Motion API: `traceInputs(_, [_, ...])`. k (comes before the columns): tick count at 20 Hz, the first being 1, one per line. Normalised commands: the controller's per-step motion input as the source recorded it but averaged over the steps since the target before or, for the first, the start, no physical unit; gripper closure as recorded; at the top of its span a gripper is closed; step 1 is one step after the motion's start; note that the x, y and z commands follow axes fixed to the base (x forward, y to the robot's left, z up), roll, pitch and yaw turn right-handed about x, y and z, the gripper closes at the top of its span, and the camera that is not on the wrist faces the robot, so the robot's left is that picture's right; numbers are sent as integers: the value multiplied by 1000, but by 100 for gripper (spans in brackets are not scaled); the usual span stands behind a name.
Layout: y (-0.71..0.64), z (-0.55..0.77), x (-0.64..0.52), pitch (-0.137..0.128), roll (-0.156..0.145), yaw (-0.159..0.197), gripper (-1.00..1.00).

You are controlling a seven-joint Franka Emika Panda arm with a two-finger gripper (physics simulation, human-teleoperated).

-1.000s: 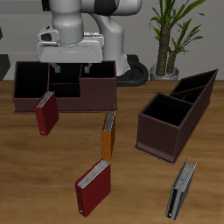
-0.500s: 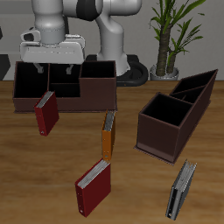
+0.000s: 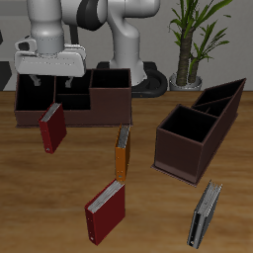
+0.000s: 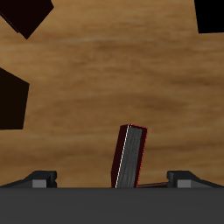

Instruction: Place the right red book into the back desk caddy's right compartment

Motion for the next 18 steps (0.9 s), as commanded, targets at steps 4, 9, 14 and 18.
traceInputs(4, [-144,-219,48,13,-21,-20,-100])
traceInputs(9, [-124,-220,53,13,-17,-17,-100])
traceInputs(14, [-34,-188,30,16,-21,-13,-100])
traceInputs(18, [-47,-176,0,19,-24,-11,-100])
